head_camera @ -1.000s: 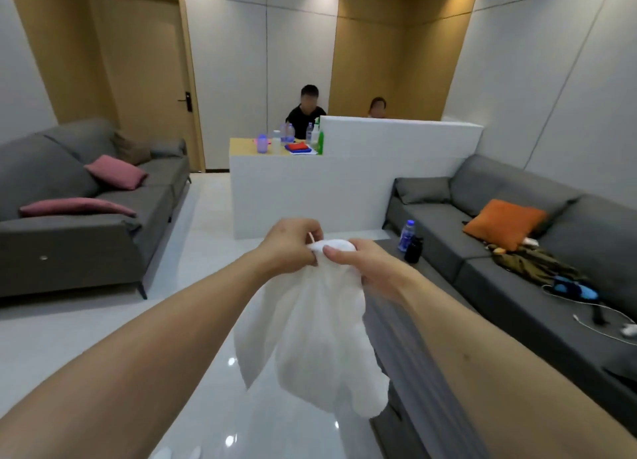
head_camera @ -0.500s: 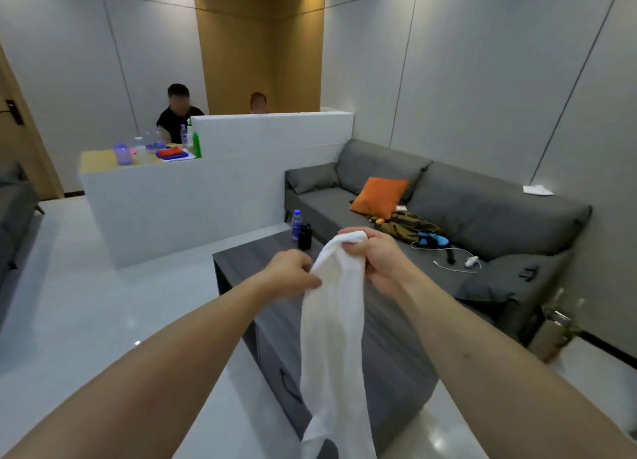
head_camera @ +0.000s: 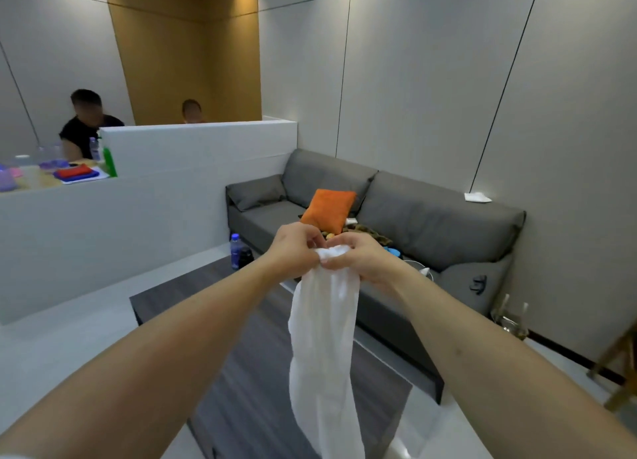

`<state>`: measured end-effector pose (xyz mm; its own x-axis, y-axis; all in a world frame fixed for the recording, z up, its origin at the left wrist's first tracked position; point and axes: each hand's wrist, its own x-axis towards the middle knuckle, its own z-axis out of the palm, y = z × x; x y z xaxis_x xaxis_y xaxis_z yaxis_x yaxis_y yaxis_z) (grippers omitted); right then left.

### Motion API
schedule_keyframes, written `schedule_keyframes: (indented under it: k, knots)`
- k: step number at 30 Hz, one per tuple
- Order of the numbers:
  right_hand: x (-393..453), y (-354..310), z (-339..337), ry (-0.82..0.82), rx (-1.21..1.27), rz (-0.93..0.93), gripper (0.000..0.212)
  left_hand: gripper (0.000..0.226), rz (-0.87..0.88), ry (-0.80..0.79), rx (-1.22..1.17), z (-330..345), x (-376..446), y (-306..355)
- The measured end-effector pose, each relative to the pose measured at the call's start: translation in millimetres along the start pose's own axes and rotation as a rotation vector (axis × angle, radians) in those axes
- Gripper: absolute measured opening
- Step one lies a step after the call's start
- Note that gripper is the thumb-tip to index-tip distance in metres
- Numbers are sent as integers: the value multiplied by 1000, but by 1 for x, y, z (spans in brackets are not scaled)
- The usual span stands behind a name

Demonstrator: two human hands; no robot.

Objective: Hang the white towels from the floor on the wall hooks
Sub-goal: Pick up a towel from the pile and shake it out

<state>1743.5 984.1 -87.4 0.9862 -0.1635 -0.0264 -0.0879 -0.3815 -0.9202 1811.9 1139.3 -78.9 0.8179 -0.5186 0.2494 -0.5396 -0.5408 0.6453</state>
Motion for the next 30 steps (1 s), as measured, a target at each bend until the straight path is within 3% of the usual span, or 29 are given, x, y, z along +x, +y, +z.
schedule_keyframes:
  k: [4, 8, 13, 15, 19, 22, 27, 28, 30]
  knots:
    - [47, 7, -16, 81, -74, 4, 38, 30, -36, -9, 18, 7, 44, -7]
    - [87, 19, -23, 169, 90, -61, 29, 45, -112, -134, 75, 16, 70, -26]
    - [128, 18, -26, 33, 319, -45, 39, 76, -268, -395, 106, 19, 86, -43]
    - [141, 19, -28, -72, 309, -36, 32, 72, -349, -419, 96, 22, 89, -44]
    - [163, 21, -37, -267, 112, -67, 25, 38, -488, -409, 108, 30, 89, -37]
    - [175, 22, -48, -312, 31, -115, 16, 26, -572, -324, 143, 36, 84, -29]
    - [186, 22, -59, -434, 88, -178, 16, 37, -620, -37, -7, 46, 66, -20]
    - [186, 21, -60, -516, 68, -173, 20, 32, -611, 17, 5, 48, 65, -18]
    - [185, 18, -60, -675, -51, -148, 46, 17, -581, 111, 87, 51, 63, -14]
